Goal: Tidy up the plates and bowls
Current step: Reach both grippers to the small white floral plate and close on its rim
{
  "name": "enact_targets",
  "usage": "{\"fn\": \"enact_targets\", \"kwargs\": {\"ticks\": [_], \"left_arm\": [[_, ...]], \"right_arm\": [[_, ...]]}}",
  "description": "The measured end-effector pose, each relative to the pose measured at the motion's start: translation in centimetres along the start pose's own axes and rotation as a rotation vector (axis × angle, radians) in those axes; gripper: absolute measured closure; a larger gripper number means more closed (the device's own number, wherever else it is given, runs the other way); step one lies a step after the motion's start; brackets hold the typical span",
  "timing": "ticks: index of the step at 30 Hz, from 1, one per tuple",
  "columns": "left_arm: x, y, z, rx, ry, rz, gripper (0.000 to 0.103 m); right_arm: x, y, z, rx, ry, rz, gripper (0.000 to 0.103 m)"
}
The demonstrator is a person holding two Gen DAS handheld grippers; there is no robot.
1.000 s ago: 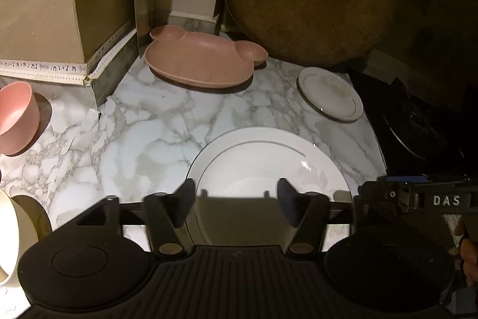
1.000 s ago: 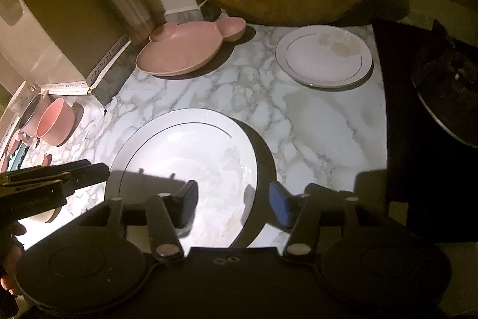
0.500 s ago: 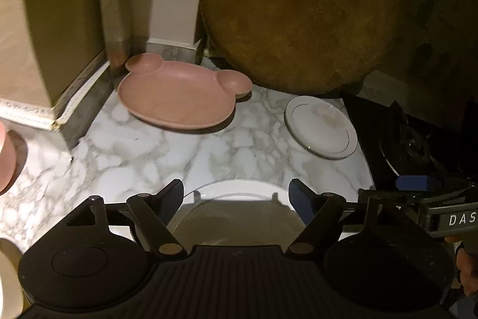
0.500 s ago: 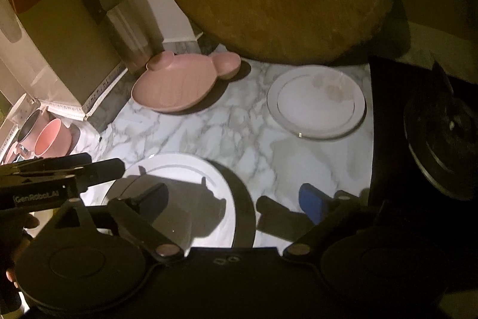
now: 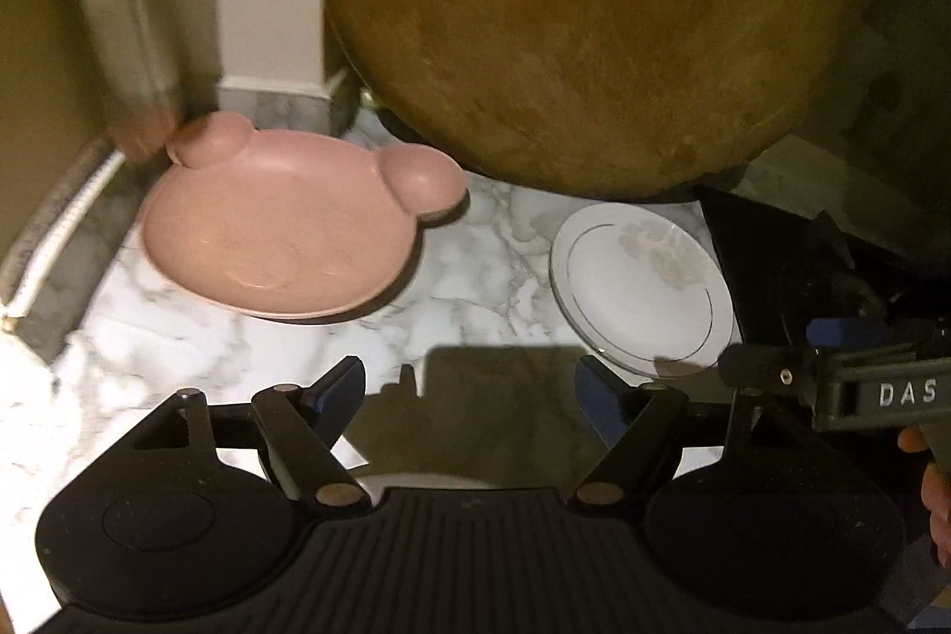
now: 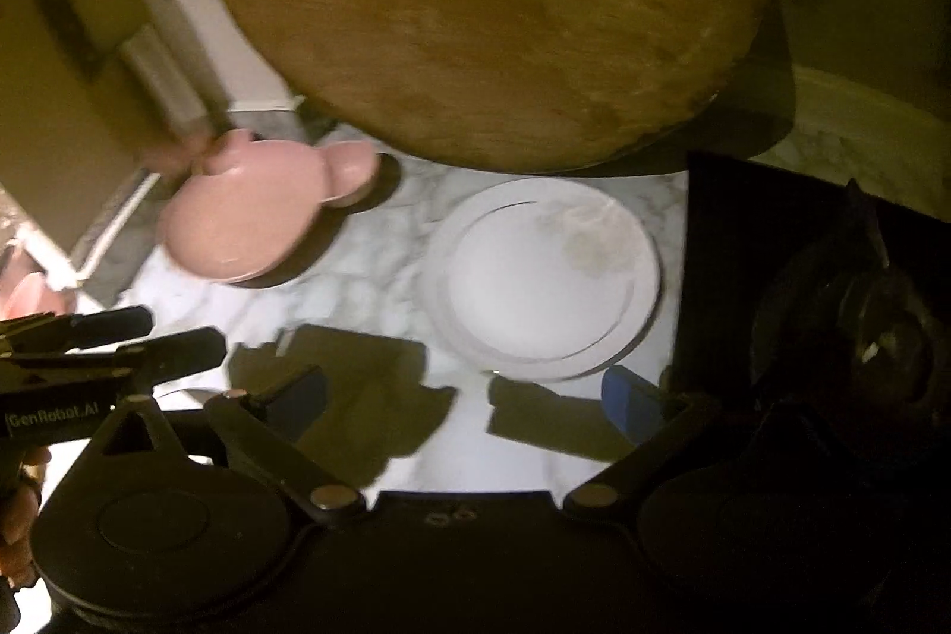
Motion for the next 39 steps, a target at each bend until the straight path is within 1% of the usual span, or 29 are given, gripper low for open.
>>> {"fn": "enact_targets", "kwargs": {"ticks": [5, 11, 16, 17, 19, 20, 22, 25, 27, 28, 30, 32, 34, 36, 39], "left_arm": [[2.8, -1.0, -1.1, -0.001, -0.013, 0.025, 0.026], [6.2, -2.0, -1.5, -0.029, -0.023, 0.074, 0.026], [8.3, -2.8, -1.7, -0.051, -0.016, 0.094, 0.026], [8.6, -2.8, -1.8, -0.052, -0.014, 0.097, 0.026], [9.4, -3.0, -2.0, -0.052, -0.015, 0.106, 0.026], [9.8, -3.0, -2.2, -0.053, -0.014, 0.109, 0.026], [10.3, -2.9, -2.3, -0.061, -0.006, 0.119, 0.026], [11.1, -2.8, -2.4, -0.072, 0.009, 0.14, 0.027], [11.5, -2.8, -2.5, -0.079, 0.015, 0.146, 0.027], [11.6, -2.7, -2.6, -0.083, 0.02, 0.148, 0.027], [11.9, -2.7, -2.5, -0.092, 0.03, 0.153, 0.038], [12.1, -2.8, -2.4, -0.105, 0.036, 0.158, 0.042], [12.3, -2.8, -2.2, -0.119, 0.039, 0.157, 0.049], [12.4, -2.8, -1.9, -0.13, 0.045, 0.159, 0.06], [12.6, -2.8, -1.5, -0.154, 0.06, 0.162, 0.066]], "right_arm": [[2.8, -1.9, -1.8, -0.019, 0.033, 0.019, 0.007], [6.0, -4.5, -3.8, 0.018, 0.031, 0.053, 0.015], [8.5, -6.0, -4.9, 0.008, 0.044, 0.086, 0.022], [8.9, -6.3, -5.2, 0.009, 0.044, 0.094, 0.025], [10.0, -6.7, -5.6, 0.009, 0.033, 0.119, 0.027], [10.4, -6.9, -5.9, 0.012, 0.033, 0.128, 0.03], [11.1, -7.3, -6.2, 0.011, 0.037, 0.138, 0.033], [12.0, -7.6, -6.6, 0.011, 0.011, 0.159, 0.041], [12.5, -7.7, -6.8, 0.009, -0.003, 0.174, 0.053], [12.7, -7.8, -6.9, 0.012, -0.01, 0.18, 0.054], [13.1, -7.8, -7.1, 0.016, -0.025, 0.194, 0.058], [13.4, -7.8, -7.3, 0.017, -0.029, 0.204, 0.061], [13.7, -7.7, -7.5, 0.019, -0.035, 0.211, 0.061], [13.8, -7.6, -7.8, 0.023, -0.036, 0.216, 0.065], [14.0, -7.4, -8.1, 0.034, -0.039, 0.227, 0.072]]}}
Point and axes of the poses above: each gripper's, at about its wrist camera, not at the fingertips, and x roughly the way its jaws point, z to its left, y to its underside, the point moved 2 cm from there along x, roughly the way its jaws point, and after that the axes turned 13 degrees about y, right-handed, at the moved point
